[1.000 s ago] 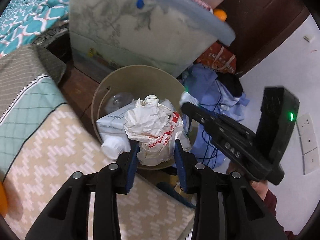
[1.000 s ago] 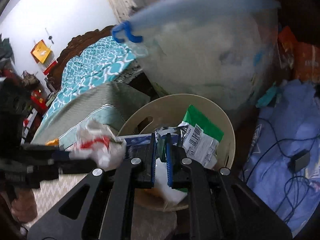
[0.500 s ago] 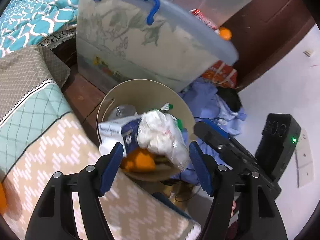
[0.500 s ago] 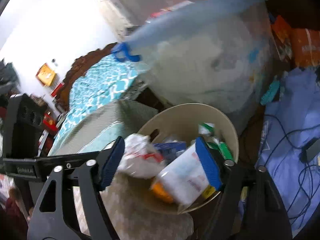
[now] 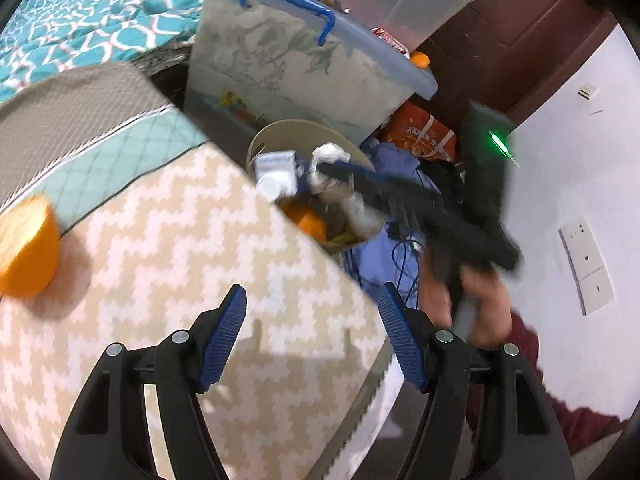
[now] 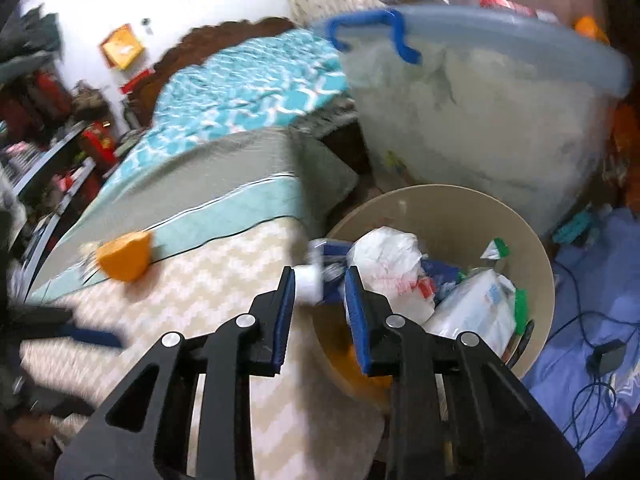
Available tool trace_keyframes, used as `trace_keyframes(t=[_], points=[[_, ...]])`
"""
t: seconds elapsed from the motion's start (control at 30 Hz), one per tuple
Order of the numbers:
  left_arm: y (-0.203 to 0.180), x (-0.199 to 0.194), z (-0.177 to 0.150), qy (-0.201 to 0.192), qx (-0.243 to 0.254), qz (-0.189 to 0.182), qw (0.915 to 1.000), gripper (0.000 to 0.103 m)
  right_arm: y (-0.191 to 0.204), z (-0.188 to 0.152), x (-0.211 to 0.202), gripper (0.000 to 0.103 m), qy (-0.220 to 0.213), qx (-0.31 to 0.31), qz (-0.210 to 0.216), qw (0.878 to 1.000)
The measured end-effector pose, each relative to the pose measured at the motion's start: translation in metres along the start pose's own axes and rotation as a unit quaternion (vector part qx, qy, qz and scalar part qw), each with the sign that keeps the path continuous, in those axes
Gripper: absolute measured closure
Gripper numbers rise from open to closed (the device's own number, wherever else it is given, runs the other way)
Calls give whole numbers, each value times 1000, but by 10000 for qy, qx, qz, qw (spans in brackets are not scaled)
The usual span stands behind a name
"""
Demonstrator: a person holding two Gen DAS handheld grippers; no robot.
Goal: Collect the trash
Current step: 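Grasp the white receipt strip with the left tool while the right approaches the orange peel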
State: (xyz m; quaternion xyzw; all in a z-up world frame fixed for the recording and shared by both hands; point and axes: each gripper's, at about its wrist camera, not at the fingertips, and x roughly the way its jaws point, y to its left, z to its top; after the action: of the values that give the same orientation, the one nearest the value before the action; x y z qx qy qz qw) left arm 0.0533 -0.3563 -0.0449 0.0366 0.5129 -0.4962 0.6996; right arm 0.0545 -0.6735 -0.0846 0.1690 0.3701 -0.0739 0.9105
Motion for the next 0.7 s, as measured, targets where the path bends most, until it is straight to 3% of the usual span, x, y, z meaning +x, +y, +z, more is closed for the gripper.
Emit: trace_keyframes(t=[0.1, 0.17, 0.33, 0.5, 0.7], points=[[9, -12, -10, -48, -91, 56, 9999, 38, -22, 25, 6, 72, -350, 61, -720, 9968], [15, -25, -18, -151, -142, 80, 9998, 38, -30, 35, -3, 72, -521, 245, -771, 9954], [39, -64, -40, -484, -273, 198, 9983, 38, -23, 37, -38, 72, -925, 400, -510, 9936], [89, -98, -72, -589, -803, 501, 9938, 38, 10, 26, -45, 72, -818, 172, -107, 9964], [165, -169, -109, -1133, -1793, 1014, 9720, 38, 79, 19, -36, 72, -581, -247, 621, 9961]])
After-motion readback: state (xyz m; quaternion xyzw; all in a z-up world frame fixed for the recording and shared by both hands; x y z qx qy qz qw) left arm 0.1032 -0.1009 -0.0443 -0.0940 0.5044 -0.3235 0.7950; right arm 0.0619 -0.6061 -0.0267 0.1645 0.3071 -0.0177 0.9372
